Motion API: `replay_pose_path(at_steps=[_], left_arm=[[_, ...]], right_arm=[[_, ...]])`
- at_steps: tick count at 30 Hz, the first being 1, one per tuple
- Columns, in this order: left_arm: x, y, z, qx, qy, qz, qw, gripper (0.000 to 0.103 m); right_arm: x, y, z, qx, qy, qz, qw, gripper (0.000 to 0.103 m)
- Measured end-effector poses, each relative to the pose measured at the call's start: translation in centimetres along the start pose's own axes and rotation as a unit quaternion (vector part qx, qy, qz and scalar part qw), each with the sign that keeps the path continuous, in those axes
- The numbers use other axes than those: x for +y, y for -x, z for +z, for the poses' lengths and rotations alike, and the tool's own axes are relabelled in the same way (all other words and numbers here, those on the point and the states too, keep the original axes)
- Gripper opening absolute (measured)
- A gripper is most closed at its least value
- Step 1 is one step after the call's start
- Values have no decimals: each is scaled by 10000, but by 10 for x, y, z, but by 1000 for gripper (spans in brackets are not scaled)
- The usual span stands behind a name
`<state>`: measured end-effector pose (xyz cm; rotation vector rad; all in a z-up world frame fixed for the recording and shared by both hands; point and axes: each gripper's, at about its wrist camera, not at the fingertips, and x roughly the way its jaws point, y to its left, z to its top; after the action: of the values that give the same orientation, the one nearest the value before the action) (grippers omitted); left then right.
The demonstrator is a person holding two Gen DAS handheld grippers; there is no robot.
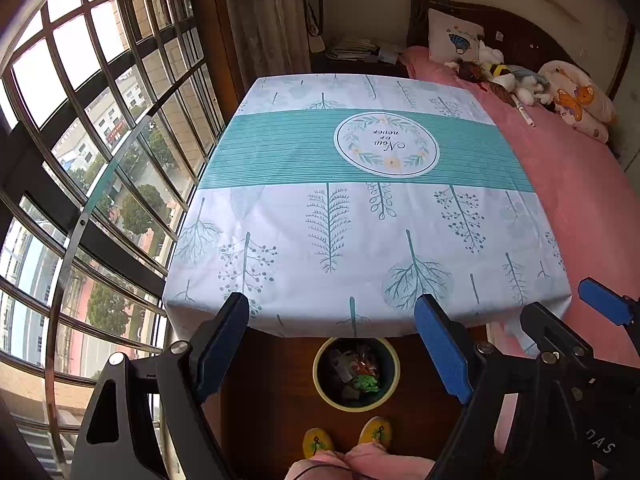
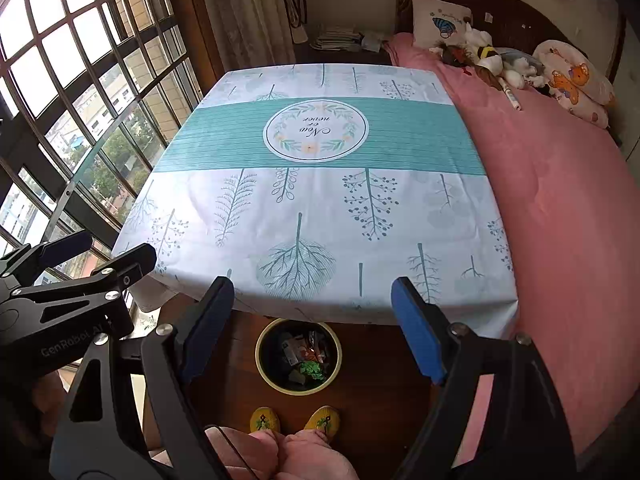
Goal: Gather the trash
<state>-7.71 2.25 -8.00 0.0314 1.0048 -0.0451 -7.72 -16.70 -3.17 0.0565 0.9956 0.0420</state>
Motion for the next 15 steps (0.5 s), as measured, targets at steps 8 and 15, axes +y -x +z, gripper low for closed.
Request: replay_pose_path(at_steps=[8,15], left_arm=[[-1,1,1,-12,-19,-18,10000,87],[-1,2,-1,-4,-20,-25,10000,87]], right_arm=[[2,2,-3,-5,0,30,10000,79],[3,2,-1,19,-16,36,10000,79]])
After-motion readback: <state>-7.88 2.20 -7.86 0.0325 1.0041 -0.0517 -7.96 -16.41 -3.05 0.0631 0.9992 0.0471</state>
